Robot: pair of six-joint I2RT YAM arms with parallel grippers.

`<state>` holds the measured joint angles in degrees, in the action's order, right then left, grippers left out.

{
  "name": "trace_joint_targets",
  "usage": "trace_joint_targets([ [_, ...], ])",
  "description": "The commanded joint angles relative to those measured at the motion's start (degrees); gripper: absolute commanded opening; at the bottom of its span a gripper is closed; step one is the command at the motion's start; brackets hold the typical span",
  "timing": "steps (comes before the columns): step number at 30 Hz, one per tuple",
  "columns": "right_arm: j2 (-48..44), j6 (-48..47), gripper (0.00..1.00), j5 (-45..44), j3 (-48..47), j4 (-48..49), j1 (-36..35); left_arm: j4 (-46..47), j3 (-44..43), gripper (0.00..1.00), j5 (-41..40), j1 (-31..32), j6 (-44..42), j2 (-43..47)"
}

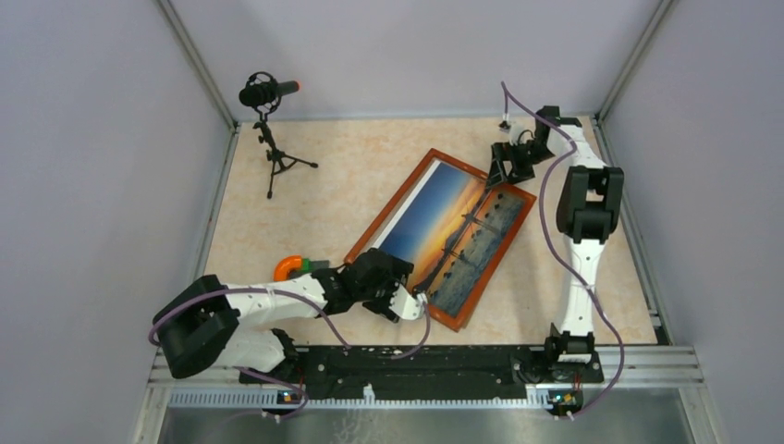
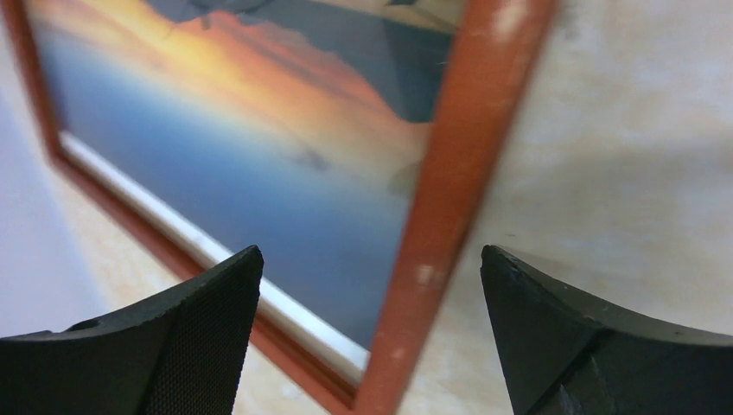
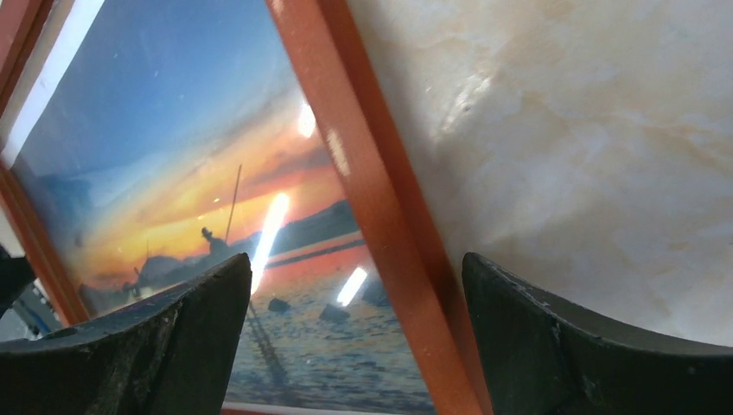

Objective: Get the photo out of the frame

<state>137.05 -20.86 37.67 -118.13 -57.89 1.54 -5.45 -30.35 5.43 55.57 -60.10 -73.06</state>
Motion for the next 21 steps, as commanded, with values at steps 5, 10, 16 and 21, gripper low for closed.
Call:
trace_joint_targets([
  [5,-4.2,-4.4,0.91,0.0,13.8,-3.9,1.0,18.3,4.9,0.99,-11.9,-2.3,-4.2,-6.0],
  [10,-9.0,-6.4,0.91,0.7,23.9,-4.2,3.2,22.9,4.3,0.99,-10.8,-10.6,-7.4,-10.2],
  [16,-15.3,-7.9,0.91,1.6,36.0,-3.5,3.6,23.6,-4.4,0.99,-6.0,-23.3,-10.8,-17.5],
  [21,-18.3,-6.9,0.91,2.3,41.9,-2.2,3.6,11.5,-15.9,0.99,3.2,-30.4,-9.0,-19.0],
])
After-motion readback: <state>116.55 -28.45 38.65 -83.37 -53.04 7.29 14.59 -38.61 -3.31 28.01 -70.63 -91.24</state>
